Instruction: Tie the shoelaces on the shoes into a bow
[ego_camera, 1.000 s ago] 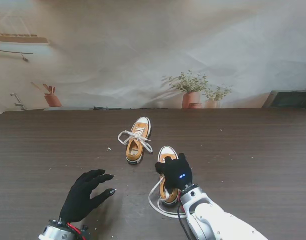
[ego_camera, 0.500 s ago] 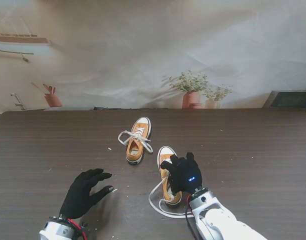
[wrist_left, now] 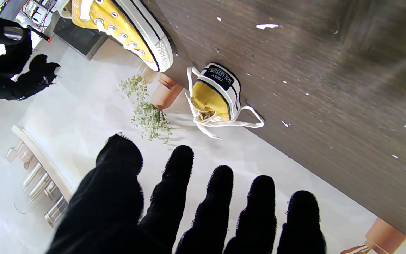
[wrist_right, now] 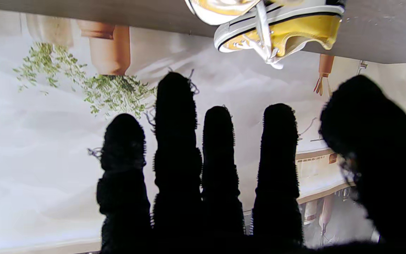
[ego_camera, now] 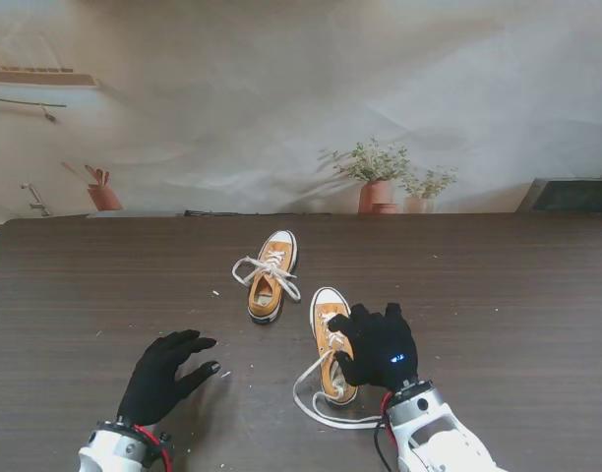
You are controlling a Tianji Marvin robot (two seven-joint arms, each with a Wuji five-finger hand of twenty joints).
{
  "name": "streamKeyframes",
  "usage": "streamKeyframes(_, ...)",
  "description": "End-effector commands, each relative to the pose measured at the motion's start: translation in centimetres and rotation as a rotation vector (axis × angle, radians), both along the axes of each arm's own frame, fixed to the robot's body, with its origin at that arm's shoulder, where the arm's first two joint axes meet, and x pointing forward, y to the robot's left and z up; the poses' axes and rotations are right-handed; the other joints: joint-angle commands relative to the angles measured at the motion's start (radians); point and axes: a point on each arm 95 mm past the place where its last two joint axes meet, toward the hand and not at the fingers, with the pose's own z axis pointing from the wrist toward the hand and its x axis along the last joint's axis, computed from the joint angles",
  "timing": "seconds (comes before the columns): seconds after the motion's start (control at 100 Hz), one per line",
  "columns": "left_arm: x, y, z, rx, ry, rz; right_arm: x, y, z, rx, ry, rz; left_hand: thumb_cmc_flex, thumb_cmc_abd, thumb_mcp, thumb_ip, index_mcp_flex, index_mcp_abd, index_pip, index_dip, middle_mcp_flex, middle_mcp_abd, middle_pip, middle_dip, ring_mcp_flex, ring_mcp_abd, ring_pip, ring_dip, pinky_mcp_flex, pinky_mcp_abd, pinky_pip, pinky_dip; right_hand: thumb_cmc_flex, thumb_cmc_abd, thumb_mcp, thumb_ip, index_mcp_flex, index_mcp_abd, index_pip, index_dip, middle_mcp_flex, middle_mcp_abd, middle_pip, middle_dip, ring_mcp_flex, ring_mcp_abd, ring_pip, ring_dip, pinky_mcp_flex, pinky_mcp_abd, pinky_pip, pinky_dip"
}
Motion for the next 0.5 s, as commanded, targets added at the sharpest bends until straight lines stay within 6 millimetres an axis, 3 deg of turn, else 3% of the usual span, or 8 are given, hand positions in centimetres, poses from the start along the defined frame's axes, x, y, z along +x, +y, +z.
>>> streamKeyframes(0.0,0.0,-0.3,-0.2,0.008,0.017,-0.016,-0.9,0.1,-0.6,-0.001,0.029,-0.005,0.033,0.025,-0.010,0.017,0.014,0.012,0.000,0.009,-0.010,0.013,-0.003,0.012,-0.017,-0.004,-0.001,0.009,-0.007,0.002,-0.012,-0.008,-0.028,0.021,-0.041,0.038,-0.010,0.039,-0.019,0.016,-0.004,0.021,-0.015,-0.012,-0.020,0.021,-0.015,-0.010,-0.016,0.017,-0.002,0.012)
streamKeyframes(0.17,0.0,-0.4,-0.3,0.003,0.021,-0.025,-0.9,-0.1,-1.0,-0.009,0.014,0.049,0.039,0.026,-0.007,0.016,0.015,0.013,0.000,0.008,-0.009,0.014,-0.001,0.013,-0.016,-0.004,0.001,0.009,-0.005,0.002,-0.012,-0.008,0.045,0.014,0.008,0.051,0.017,0.039,0.006,0.047,-0.010,0.002,-0.016,-0.007,-0.024,-0.002,-0.025,-0.006,-0.017,0.003,-0.008,0.012)
streamKeyframes(0.21,0.0,-0.5,-0.3,0.001,0.022,-0.027,-0.8,-0.2,-1.4,-0.013,0.004,0.069,0.040,0.026,-0.007,0.016,0.015,0.013,0.000,0.008,-0.009,0.013,-0.001,0.013,-0.016,-0.002,0.001,0.009,-0.006,0.002,-0.012,-0.008,0.093,-0.021,0.038,-0.028,0.018,0.020,0.042,0.019,-0.012,-0.003,-0.013,-0.006,-0.027,-0.009,-0.026,-0.001,-0.020,-0.003,-0.012,0.013)
streamKeyframes(0.26,0.0,-0.5,-0.3,0.000,0.021,-0.030,-0.6,-0.3,-1.8,-0.025,-0.008,0.086,0.039,0.027,-0.007,0.015,0.014,0.012,0.000,0.008,-0.011,0.014,-0.001,0.012,-0.015,-0.002,0.002,0.009,-0.004,0.001,-0.011,-0.008,0.135,-0.063,0.059,-0.064,0.024,-0.004,0.086,-0.002,-0.006,-0.013,-0.010,-0.006,-0.022,-0.020,-0.023,0.001,-0.012,-0.011,-0.010,0.015)
streamKeyframes(0.34,0.0,-0.5,-0.3,-0.001,0.021,-0.034,-0.5,-0.4,-2.5,-0.043,-0.013,0.102,0.041,0.028,-0.007,0.015,0.016,0.011,0.001,0.008,-0.010,0.014,0.000,0.012,-0.016,-0.003,0.003,0.009,-0.003,0.002,-0.011,-0.009,0.175,-0.109,0.109,-0.038,0.015,-0.047,0.102,0.000,0.003,-0.028,-0.007,-0.007,-0.014,-0.032,-0.025,0.000,0.003,-0.018,-0.012,0.012)
streamKeyframes(0.42,0.0,-0.5,-0.3,-0.003,0.020,-0.035,-0.4,-0.3,-3.3,-0.045,-0.006,0.102,0.042,0.029,-0.007,0.014,0.016,0.011,0.001,0.008,-0.009,0.013,0.001,0.012,-0.015,-0.003,0.004,0.009,-0.003,0.002,-0.011,-0.009,0.197,-0.146,0.138,0.031,0.011,-0.063,0.104,0.056,0.010,-0.034,0.001,-0.007,-0.005,-0.036,-0.022,0.002,0.014,-0.021,-0.011,0.010)
streamKeyframes(0.49,0.0,-0.5,-0.3,-0.005,0.016,-0.034,-0.2,-0.3,-3.8,-0.049,-0.011,0.101,0.045,0.029,-0.006,0.014,0.018,0.011,0.003,0.008,-0.009,0.014,0.001,0.012,-0.014,-0.004,0.005,0.009,-0.002,0.002,-0.011,-0.009,0.236,-0.188,0.150,-0.011,0.020,-0.082,0.110,0.106,0.020,-0.041,0.008,-0.016,0.004,-0.041,-0.017,0.001,0.026,-0.022,-0.007,0.011)
